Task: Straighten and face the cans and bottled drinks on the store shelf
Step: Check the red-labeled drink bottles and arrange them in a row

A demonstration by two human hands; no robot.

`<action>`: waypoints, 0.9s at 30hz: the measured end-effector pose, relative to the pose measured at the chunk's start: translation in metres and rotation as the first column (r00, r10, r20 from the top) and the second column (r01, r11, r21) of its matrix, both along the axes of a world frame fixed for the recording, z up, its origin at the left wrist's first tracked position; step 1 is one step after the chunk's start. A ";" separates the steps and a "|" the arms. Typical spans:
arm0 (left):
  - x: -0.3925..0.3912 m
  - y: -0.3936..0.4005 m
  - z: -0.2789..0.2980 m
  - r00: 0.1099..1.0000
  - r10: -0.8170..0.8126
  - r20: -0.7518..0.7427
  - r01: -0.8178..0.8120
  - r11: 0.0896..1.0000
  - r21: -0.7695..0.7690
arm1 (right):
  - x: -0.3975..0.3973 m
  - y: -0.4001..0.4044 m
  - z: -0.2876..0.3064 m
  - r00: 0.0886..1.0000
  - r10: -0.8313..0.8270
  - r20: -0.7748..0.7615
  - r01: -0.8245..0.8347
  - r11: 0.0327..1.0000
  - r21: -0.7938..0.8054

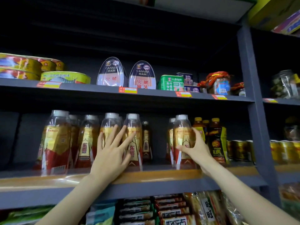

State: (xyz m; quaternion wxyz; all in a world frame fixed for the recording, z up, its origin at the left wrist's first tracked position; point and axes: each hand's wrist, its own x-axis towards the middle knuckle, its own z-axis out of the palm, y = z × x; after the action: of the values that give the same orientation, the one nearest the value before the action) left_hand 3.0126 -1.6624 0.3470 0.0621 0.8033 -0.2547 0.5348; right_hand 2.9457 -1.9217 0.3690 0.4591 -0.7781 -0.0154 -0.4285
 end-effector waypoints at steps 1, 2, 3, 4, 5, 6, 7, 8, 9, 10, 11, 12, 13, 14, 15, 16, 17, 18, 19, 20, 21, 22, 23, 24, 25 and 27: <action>0.001 0.000 -0.001 1.000 -0.008 0.005 0.008 1.000 -0.011 | 0.003 0.002 0.002 0.999 -0.024 -0.036 0.024 0.999 -0.025; 0.003 -0.001 -0.001 1.000 -0.014 0.011 0.014 1.000 -0.016 | 0.005 0.005 0.005 0.995 -0.058 -0.075 0.053 0.997 -0.060; 0.003 -0.001 -0.001 1.000 -0.016 0.015 0.016 1.000 -0.019 | 0.007 0.008 0.007 0.989 -0.113 -0.096 0.103 0.989 -0.103; 0.004 -0.001 -0.002 1.000 -0.011 0.023 0.012 1.000 -0.019 | 0.008 0.012 0.007 0.980 -0.185 -0.072 0.172 0.972 -0.159; 0.004 -0.001 -0.002 1.000 0.000 0.028 0.001 1.000 -0.015 | 0.008 0.018 0.008 0.969 -0.247 0.021 0.246 0.944 -0.220; 0.004 -0.001 -0.003 0.999 0.010 0.035 -0.010 1.000 -0.011 | 0.007 0.026 0.009 0.949 -0.272 0.159 0.307 0.911 -0.277; 0.004 -0.001 -0.004 0.999 0.018 0.041 -0.018 1.000 -0.011 | 0.007 0.035 0.012 0.924 -0.249 0.290 0.339 0.883 -0.323; 0.004 -0.002 -0.003 0.999 0.026 0.046 -0.025 1.000 -0.011 | 0.009 0.045 0.017 0.914 -0.195 0.357 0.328 0.872 -0.363; 0.004 -0.002 -0.003 0.998 0.034 0.049 -0.033 0.999 -0.007 | 0.014 0.055 0.021 0.928 -0.129 0.350 0.271 0.879 -0.394; 0.004 -0.002 -0.003 0.998 0.043 0.056 -0.043 0.999 0.001 | 0.024 0.064 0.026 0.956 -0.075 0.283 0.190 0.894 -0.405; 0.003 -0.002 -0.003 0.997 0.052 0.061 -0.052 0.999 0.009 | 0.038 0.070 0.032 0.985 -0.038 0.169 0.101 0.917 -0.385; 0.003 -0.002 -0.003 0.996 0.057 0.064 -0.058 0.998 0.015 | 0.053 0.074 0.038 0.999 -0.011 0.036 0.022 0.945 -0.325; 0.003 -0.002 -0.003 0.996 0.060 0.068 -0.061 0.998 0.017 | 0.069 0.076 0.043 0.996 0.018 -0.092 -0.039 0.971 -0.236; 0.004 -0.002 -0.003 0.996 0.058 0.070 -0.060 0.998 0.016 | 0.084 0.076 0.046 0.980 0.048 -0.194 -0.078 0.986 -0.147; 0.006 -0.001 -0.004 0.996 0.054 0.071 -0.055 0.998 0.011 | 0.098 0.074 0.047 0.962 0.066 -0.266 -0.090 0.993 -0.080; 0.007 -0.001 -0.004 0.996 0.044 0.073 -0.045 0.999 0.003 | 0.111 0.072 0.048 0.947 0.069 -0.315 -0.088 0.995 -0.045; 0.009 0.000 -0.005 0.996 0.035 0.078 -0.035 0.999 -0.007 | 0.123 0.070 0.049 0.938 0.068 -0.340 -0.082 0.996 -0.025; 0.011 0.000 -0.005 0.996 0.030 0.086 -0.029 0.999 -0.012 | 0.134 0.068 0.051 0.932 0.073 -0.355 -0.081 0.997 -0.008; 0.012 0.000 -0.006 0.995 0.030 0.093 -0.029 1.000 -0.011 | 0.144 0.066 0.052 0.925 0.089 -0.370 -0.093 0.996 0.006; 0.012 0.000 -0.006 0.995 0.026 0.101 -0.025 1.000 -0.013 | 0.153 0.064 0.054 0.917 0.105 -0.386 -0.109 0.994 0.011; 0.013 0.000 -0.006 0.994 0.022 0.111 -0.020 1.000 -0.017 | 0.160 0.063 0.056 0.908 0.124 -0.400 -0.128 0.992 0.016; 0.014 0.000 -0.006 0.993 0.019 0.120 -0.017 1.000 -0.018 | 0.168 0.062 0.058 0.901 0.143 -0.411 -0.145 0.989 0.027; 0.014 0.001 -0.006 0.991 0.020 0.130 -0.018 1.000 -0.014 | 0.175 0.062 0.059 0.897 0.155 -0.414 -0.153 0.987 0.039; 0.015 0.001 -0.007 0.990 0.022 0.137 -0.020 1.000 -0.012 | 0.181 0.062 0.058 0.897 0.156 -0.414 -0.149 0.988 0.049; 0.016 0.001 -0.007 0.989 0.025 0.144 -0.023 1.000 -0.012 | 0.189 0.062 0.056 0.897 0.148 -0.416 -0.140 0.989 0.050; 0.017 0.000 -0.006 0.989 0.027 0.147 -0.026 1.000 -0.009 | 0.200 0.063 0.051 0.891 0.134 -0.434 -0.130 0.991 0.040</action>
State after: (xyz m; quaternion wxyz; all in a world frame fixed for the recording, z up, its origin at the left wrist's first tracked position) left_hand 3.0292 -1.6628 0.3412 0.0390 0.7646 -0.2459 0.5945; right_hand 3.1458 -1.8591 0.4196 0.4829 -0.8490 0.0369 -0.2115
